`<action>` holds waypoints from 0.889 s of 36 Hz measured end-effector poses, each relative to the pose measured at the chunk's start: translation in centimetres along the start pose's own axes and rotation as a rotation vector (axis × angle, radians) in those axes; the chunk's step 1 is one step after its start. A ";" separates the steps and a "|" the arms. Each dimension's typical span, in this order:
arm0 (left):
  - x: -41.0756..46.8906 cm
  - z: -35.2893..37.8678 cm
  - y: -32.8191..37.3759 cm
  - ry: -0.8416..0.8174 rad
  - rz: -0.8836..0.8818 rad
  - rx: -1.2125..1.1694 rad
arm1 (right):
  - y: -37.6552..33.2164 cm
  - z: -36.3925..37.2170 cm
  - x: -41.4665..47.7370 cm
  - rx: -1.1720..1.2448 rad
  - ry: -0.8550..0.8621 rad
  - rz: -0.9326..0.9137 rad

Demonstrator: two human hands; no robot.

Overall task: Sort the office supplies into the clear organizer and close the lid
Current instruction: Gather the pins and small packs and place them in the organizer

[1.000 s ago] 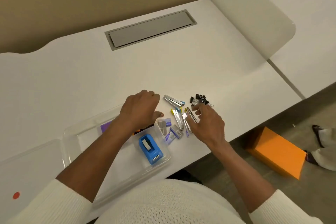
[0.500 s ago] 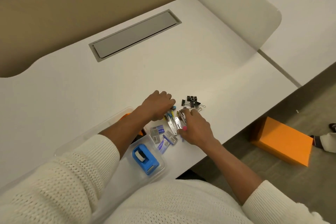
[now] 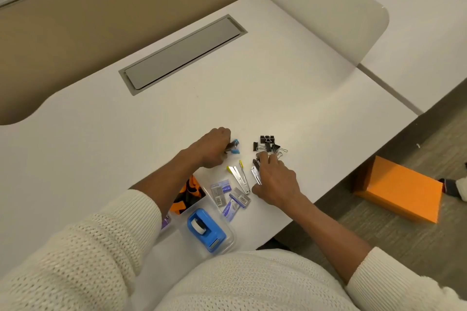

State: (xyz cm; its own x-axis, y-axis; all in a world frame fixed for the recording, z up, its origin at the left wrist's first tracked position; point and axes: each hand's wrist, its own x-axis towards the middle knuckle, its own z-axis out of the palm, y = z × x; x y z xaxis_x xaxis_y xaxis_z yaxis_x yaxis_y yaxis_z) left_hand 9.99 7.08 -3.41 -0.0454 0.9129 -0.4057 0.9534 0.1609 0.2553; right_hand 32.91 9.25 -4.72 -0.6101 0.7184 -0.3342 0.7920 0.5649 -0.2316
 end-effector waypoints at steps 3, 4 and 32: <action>-0.4 -0.8 -0.1 0.040 0.013 -0.090 | -0.2 0.1 0.1 0.022 -0.005 -0.006; -0.8 -1.0 0.0 0.052 0.051 -0.083 | -0.2 0.2 0.0 0.018 -0.007 -0.008; -2.0 1.9 4.5 0.098 0.766 0.464 | 3.8 -3.4 -3.9 0.529 0.008 0.096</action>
State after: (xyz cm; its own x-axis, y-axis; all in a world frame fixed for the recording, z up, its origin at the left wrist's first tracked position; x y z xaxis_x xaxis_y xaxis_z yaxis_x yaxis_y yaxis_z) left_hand 14.93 5.30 -3.17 0.6469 0.7390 -0.1882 0.7565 -0.6530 0.0365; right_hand 38.22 10.00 -1.18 -0.5330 0.7608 -0.3704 0.7462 0.2162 -0.6297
